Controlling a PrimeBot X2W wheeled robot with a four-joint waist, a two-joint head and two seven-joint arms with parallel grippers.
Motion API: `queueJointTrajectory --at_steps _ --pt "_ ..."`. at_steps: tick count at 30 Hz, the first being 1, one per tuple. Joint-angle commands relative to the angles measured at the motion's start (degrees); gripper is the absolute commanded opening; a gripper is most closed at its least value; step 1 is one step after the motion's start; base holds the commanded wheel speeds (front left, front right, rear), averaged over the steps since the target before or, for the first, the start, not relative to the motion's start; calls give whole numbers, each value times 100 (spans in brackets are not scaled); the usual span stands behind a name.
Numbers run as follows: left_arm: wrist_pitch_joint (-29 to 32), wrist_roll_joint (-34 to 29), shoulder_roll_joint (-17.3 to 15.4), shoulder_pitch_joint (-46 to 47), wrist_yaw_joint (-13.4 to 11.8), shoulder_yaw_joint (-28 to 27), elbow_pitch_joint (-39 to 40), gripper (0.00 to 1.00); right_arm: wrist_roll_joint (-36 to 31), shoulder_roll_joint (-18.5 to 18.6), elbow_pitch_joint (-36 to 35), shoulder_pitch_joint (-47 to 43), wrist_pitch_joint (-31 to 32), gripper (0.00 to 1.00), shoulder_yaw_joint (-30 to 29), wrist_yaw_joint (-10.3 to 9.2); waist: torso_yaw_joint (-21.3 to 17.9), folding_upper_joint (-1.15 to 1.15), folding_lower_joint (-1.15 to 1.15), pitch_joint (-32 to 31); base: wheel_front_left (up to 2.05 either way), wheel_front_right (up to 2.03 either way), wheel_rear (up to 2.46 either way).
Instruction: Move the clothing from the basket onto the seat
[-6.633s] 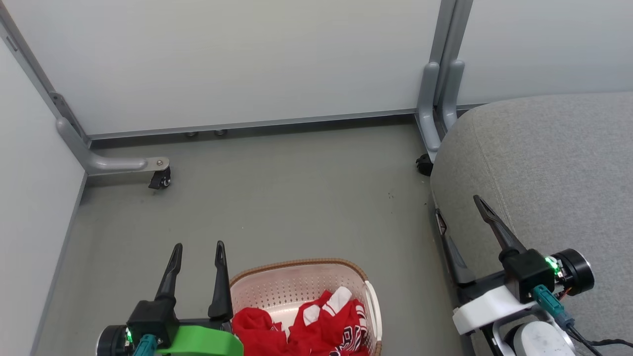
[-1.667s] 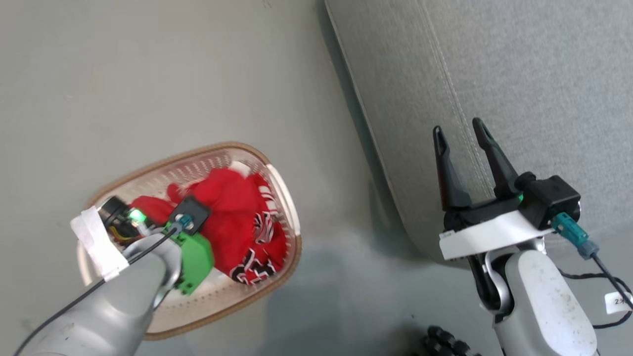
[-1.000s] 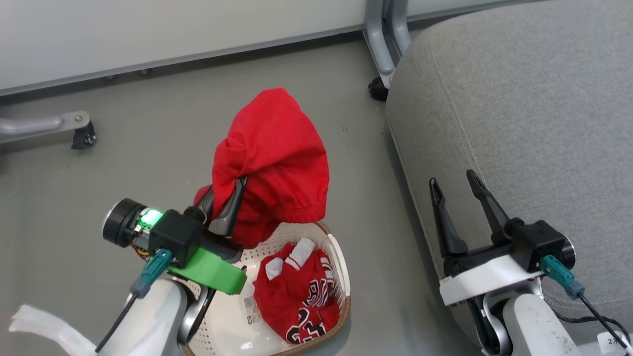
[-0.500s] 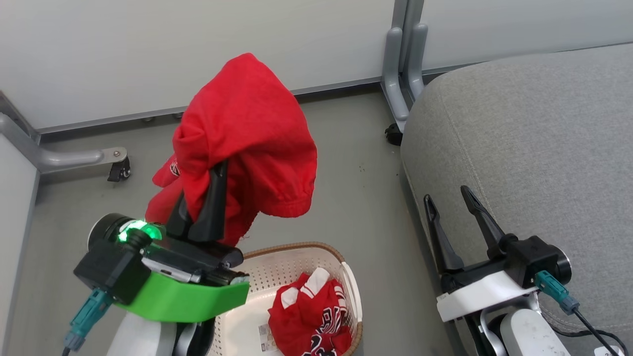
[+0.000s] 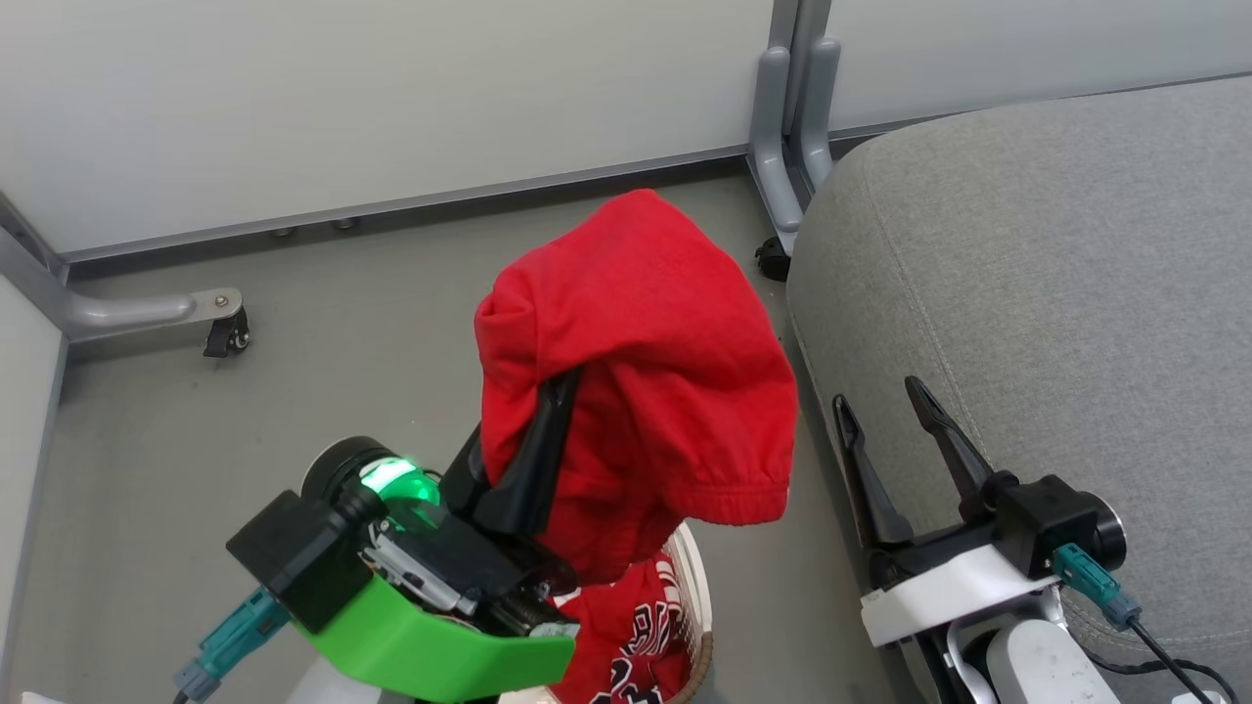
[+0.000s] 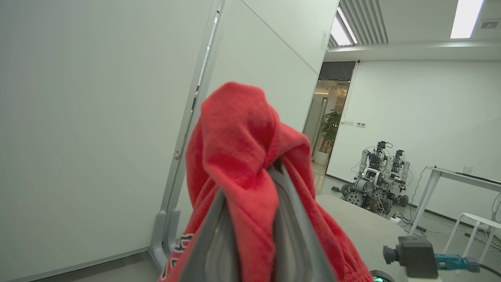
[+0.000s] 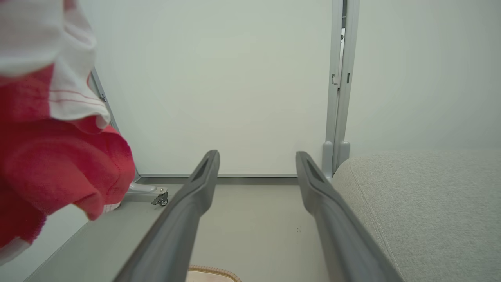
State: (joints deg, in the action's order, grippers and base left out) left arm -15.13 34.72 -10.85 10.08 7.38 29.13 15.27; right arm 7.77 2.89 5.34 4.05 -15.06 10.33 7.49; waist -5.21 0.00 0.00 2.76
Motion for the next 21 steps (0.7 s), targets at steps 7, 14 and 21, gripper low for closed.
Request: queueJointTrajectory --at_steps 7,14,21 --pt "-3 44 -74 117 14 -6 -8 0 -38 31 -9 -69 -18 100 24 0 -38 0 0 -19 0 0 0" --pt "-3 39 -121 69 15 -15 -89 0 411 18 -94 -104 -18 100 -101 0 -37 0 0 -58 0 0 0" --pt "-3 53 -137 29 15 -41 -164 0 1581 254 -486 -55 -18 100 432 -1 -50 0 0 -71 0 0 0"
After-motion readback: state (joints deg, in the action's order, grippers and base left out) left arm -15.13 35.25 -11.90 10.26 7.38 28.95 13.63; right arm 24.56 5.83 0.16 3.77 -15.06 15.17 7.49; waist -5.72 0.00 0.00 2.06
